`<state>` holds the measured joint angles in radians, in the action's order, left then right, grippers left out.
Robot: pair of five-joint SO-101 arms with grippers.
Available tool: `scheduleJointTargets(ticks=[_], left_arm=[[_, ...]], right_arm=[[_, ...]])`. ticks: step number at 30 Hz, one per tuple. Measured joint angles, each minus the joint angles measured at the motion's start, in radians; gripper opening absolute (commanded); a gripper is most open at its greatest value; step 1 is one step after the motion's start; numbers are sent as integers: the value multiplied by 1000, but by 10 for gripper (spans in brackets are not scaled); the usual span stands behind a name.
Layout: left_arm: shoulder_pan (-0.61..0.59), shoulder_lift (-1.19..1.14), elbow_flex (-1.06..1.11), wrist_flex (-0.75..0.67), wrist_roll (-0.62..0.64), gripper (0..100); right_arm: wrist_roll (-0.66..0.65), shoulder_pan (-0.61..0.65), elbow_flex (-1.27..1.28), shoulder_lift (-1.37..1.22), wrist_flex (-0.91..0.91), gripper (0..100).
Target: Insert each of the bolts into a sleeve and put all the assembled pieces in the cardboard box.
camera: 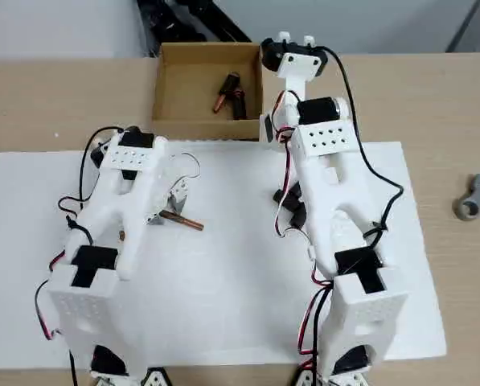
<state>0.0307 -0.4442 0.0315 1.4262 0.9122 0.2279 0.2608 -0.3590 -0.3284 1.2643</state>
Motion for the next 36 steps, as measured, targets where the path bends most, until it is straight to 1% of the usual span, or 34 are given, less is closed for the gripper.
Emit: scheduleJointTargets(ticks=[3,7,11,17,20,22,25,27,28,31,34,36], left_arm=[[-2,-6,-15,8,0,102],[-2,-20,-46,29,-2,2],[2,-31,-68,25,-66,5],[0,-35,-83,55,-114,5],[0,-51,-123,101,-192,5],[-3,-68,-160,155,-265,5],[-21,-77,-195,258,-402,5],[-20,-75,-204,284,-499,5],[-15,-75,-209,287,-526,5],[5,-77,-212,295,-563,5],[35,-77,-212,296,-609,5],[66,-77,-212,296,-629,5]], right_arm=[[0,0,0,0,0,143],[0,0,0,0,0,143],[0,0,0,0,0,143],[0,0,0,0,0,142],[0,0,0,0,0,142],[26,0,0,0,20,142],[86,0,0,0,81,143],[104,0,0,0,140,143],[107,0,0,0,173,143],[104,0,0,0,252,143],[21,0,0,0,298,143],[14,0,0,0,321,141]])
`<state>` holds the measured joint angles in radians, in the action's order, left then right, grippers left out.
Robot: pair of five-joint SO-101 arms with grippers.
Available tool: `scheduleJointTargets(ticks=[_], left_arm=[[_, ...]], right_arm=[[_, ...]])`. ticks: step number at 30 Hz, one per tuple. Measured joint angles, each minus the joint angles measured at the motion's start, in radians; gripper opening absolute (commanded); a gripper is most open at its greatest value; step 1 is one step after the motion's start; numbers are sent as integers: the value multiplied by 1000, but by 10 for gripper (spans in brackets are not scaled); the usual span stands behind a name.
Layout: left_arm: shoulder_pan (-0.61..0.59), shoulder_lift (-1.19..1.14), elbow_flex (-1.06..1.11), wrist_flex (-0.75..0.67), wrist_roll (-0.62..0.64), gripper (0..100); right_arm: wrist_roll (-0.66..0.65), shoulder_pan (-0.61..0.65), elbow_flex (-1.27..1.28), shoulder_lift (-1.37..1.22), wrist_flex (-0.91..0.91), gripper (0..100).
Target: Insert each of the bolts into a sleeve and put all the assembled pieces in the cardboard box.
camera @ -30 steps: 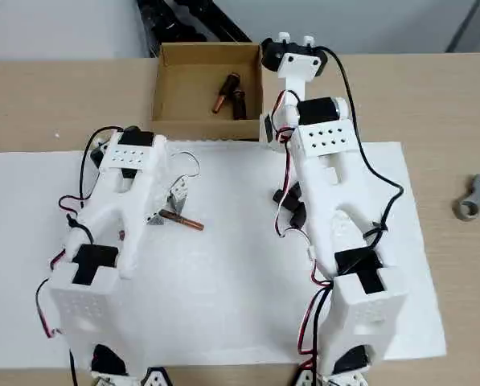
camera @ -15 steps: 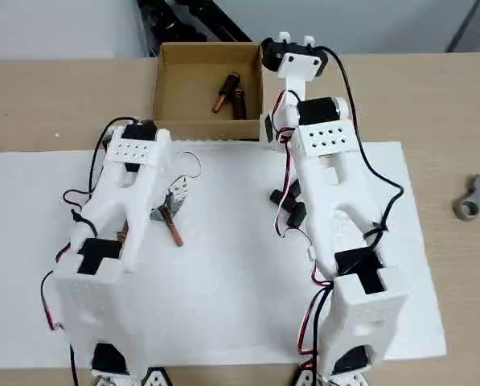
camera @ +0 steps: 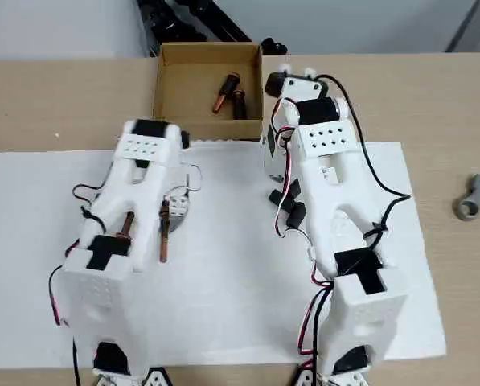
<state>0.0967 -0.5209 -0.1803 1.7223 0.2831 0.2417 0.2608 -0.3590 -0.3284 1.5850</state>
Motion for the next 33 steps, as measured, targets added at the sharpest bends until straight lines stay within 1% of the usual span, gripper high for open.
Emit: scheduleJointTargets(ticks=[2,5,8,12,15,19,24,28,33], left_arm=[[31,0,0,0,-20,5],[71,6,0,0,-44,5],[92,68,0,0,-64,5],[98,199,0,0,-98,5],[97,296,0,-3,-118,5],[97,394,0,-3,-129,5],[97,470,0,-2,-143,5],[97,485,0,-2,-175,5],[97,485,0,-2,-178,5]], right_arm=[[23,0,0,0,32,141],[117,0,9,0,48,141],[209,0,54,-5,52,140],[307,0,124,-44,2,140],[351,0,157,-78,-48,140],[381,-5,157,-112,-71,140],[381,-18,155,-143,-86,140],[381,-48,143,-160,-89,140],[381,-72,143,-176,-106,139]])
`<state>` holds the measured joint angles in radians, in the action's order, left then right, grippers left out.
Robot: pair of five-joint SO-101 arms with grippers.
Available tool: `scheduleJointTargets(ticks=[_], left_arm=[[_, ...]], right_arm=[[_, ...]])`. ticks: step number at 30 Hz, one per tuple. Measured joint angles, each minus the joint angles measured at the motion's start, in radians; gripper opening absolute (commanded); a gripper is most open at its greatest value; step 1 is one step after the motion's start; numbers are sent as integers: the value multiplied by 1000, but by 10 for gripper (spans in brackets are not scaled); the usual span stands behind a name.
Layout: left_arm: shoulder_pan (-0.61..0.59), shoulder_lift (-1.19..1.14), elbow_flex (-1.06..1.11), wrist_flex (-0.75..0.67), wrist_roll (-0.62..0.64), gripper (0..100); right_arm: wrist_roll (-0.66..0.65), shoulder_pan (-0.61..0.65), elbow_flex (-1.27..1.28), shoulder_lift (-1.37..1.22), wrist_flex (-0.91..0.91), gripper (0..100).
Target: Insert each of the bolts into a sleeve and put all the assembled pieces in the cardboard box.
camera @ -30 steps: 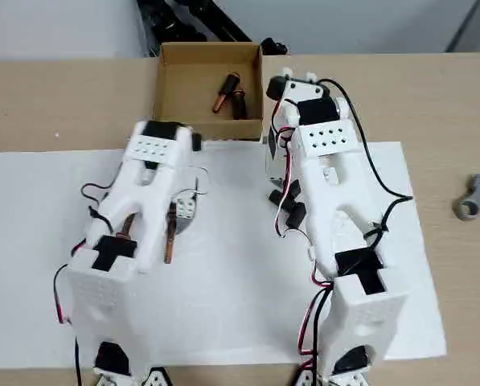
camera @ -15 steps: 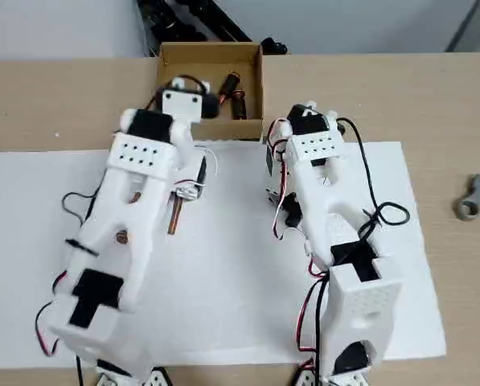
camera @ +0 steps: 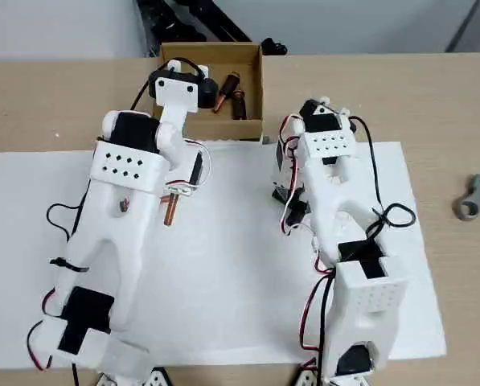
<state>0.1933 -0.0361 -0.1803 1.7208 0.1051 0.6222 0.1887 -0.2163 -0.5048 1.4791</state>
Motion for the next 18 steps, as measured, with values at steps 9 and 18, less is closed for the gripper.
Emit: scheduleJointTargets(ticks=[9,18], left_arm=[[0,0,0,0,-6,5],[2,0,0,0,-15,5]], right_arm=[[0,-3,8,-21,98,139],[0,25,3,-61,144,139]])
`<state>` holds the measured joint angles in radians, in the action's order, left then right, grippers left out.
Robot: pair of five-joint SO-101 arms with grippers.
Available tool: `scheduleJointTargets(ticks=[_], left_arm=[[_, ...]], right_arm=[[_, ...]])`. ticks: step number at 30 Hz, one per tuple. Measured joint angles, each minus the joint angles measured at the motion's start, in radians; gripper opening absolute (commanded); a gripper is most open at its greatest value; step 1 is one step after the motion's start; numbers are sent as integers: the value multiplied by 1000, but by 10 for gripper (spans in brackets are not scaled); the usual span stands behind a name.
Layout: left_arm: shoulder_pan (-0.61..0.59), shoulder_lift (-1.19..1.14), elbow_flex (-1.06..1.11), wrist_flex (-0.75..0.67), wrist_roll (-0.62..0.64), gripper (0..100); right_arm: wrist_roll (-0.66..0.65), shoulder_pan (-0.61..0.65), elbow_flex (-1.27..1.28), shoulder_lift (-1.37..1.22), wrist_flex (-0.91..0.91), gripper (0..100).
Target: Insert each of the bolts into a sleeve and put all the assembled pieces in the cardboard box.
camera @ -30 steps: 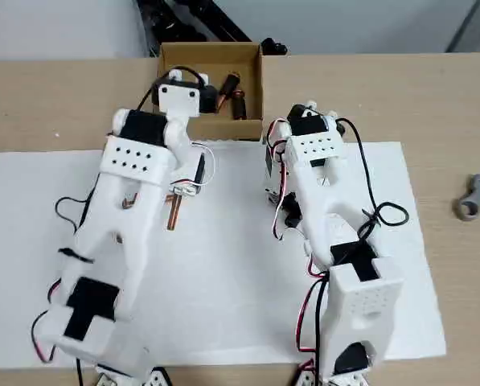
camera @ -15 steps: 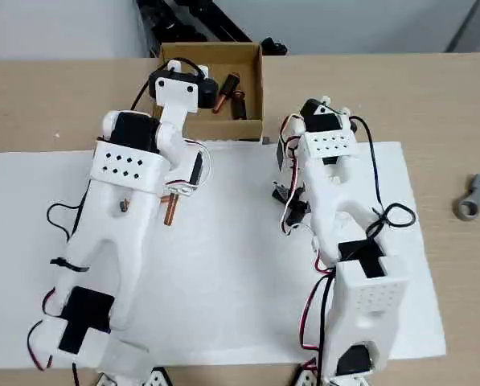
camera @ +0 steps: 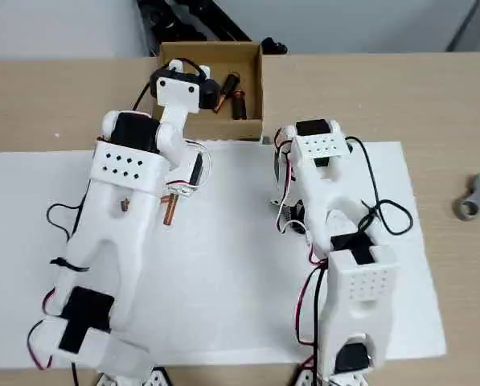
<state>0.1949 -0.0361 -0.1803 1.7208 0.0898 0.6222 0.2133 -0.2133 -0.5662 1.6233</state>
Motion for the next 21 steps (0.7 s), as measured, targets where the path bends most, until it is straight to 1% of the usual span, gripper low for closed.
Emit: scheduleJointTargets(ticks=[6,8,10,15,21], left_arm=[[0,0,0,0,0,5],[0,0,0,0,0,5],[0,0,0,0,0,5],[0,0,0,0,0,5],[0,0,0,0,0,5]], right_arm=[[0,-9,3,-5,-29,134],[0,-15,3,-5,-29,89],[-2,-15,6,-5,-29,3],[-41,-25,11,-5,-29,4],[-49,-25,6,-5,-17,5]])
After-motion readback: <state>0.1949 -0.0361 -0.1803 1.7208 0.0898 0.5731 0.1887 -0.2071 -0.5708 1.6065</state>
